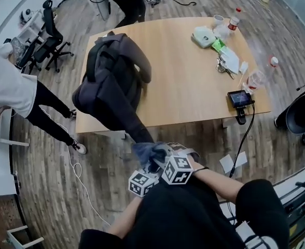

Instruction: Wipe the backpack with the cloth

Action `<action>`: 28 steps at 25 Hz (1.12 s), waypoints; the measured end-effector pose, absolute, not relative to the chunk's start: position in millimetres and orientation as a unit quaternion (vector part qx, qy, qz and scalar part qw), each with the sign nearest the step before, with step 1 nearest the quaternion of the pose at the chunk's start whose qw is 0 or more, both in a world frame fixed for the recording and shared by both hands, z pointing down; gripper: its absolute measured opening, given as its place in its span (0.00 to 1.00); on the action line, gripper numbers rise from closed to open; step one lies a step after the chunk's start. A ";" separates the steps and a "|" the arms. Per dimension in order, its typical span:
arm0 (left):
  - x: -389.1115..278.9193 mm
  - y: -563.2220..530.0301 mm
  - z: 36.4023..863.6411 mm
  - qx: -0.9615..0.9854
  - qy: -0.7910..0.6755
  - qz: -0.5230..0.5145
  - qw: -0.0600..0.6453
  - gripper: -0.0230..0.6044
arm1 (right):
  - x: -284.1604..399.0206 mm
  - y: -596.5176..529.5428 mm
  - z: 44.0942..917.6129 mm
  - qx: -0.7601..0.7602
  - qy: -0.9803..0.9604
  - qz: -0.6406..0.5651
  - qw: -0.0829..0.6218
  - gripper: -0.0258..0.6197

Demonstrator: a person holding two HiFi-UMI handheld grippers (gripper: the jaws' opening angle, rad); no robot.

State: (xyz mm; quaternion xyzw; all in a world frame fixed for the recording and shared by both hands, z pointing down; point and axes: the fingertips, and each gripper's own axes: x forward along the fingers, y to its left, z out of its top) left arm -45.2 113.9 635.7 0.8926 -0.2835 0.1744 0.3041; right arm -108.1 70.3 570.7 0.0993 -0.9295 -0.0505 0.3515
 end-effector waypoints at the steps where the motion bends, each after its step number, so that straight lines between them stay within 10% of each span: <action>1: -43.0 113.3 635.2 0.894 -0.284 0.178 0.297 0.13 | -110.7 58.1 566.6 0.120 -0.933 -0.044 0.337 0.19; 18: -36.1 113.7 636.7 0.898 -0.282 0.173 0.291 0.10 | -165.7 -130.7 284.4 0.306 -0.917 -0.240 0.092 0.19; 28: -30.8 112.3 635.3 0.901 -0.260 0.176 0.301 0.10 | -166.5 -92.9 352.1 0.273 -0.897 -0.303 0.173 0.18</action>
